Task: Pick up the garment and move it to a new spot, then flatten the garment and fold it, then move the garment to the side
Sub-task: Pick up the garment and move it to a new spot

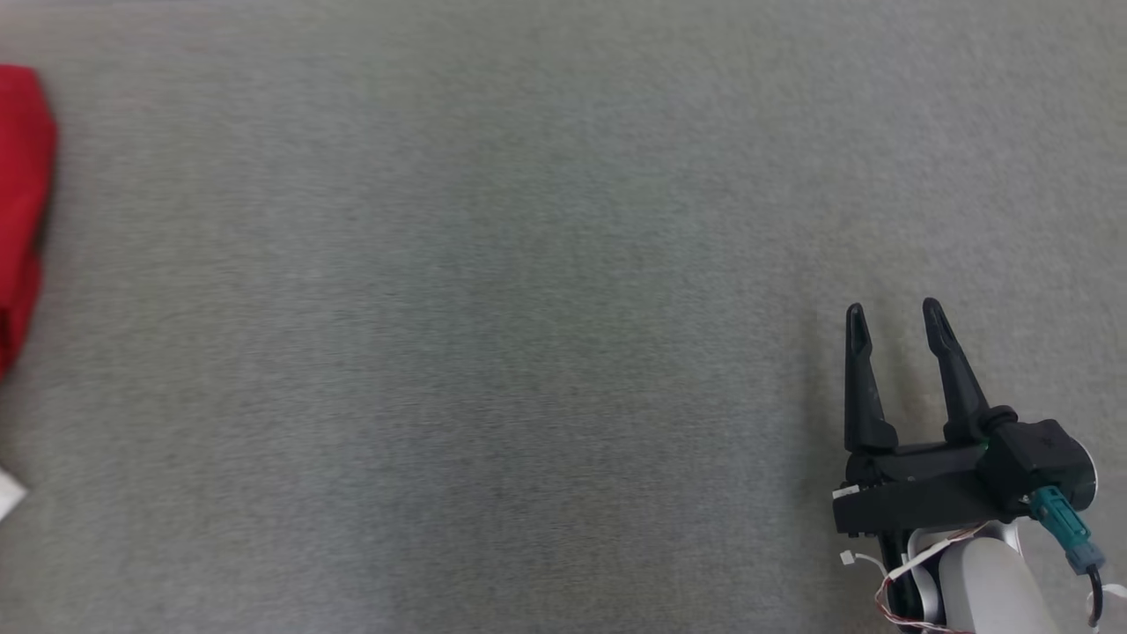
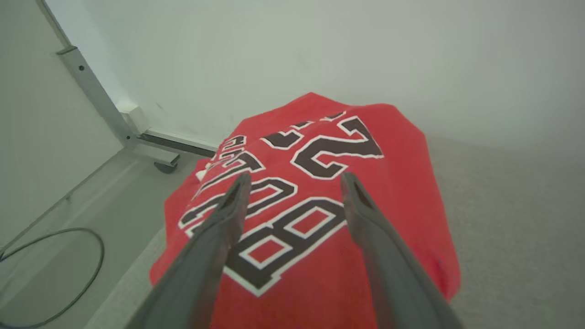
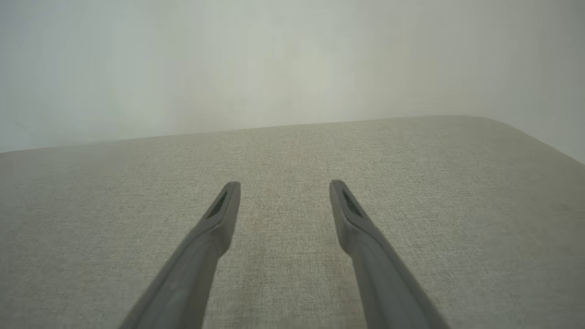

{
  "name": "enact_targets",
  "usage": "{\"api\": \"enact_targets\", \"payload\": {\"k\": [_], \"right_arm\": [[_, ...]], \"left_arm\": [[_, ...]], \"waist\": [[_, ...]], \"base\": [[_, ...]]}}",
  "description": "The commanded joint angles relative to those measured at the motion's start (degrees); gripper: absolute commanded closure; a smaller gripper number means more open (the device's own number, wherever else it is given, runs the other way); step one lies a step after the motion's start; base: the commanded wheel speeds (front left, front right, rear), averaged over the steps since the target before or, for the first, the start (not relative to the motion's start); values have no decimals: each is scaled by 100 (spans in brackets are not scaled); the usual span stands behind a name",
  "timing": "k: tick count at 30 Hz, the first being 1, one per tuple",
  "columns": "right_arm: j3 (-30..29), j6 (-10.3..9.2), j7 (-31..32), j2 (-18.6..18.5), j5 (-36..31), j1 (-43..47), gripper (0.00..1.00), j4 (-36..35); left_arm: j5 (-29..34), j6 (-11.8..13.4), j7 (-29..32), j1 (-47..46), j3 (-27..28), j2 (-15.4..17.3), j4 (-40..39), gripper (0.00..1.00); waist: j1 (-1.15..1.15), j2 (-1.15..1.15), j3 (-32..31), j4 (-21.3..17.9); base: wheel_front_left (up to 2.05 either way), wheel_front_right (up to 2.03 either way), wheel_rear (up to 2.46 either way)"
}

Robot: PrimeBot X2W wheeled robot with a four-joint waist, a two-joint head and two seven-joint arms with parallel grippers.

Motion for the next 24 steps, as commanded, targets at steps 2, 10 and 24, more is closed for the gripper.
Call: {"api": "enact_targets", "payload": {"k": [2,10,24], "right_arm": [[-1,-12,-4,16,43,-37,0,-4],[46,-12,-4,16,12,26,0,13],[-5,-12,-4,14,-64,204,0,104]], "left_arm": [[28,9,188,-2,-182,206,291,0],[-248,10,849,-64,-465,320,1309,42],[-2,65,-744,-800,-615,442,1475,100]], "waist": [[-2,-1,306,-344],[-2,-1,145,-273],[-2,-1,-315,13]], "base": [[0,0,0],[0,0,0],[0,0,0]]}}
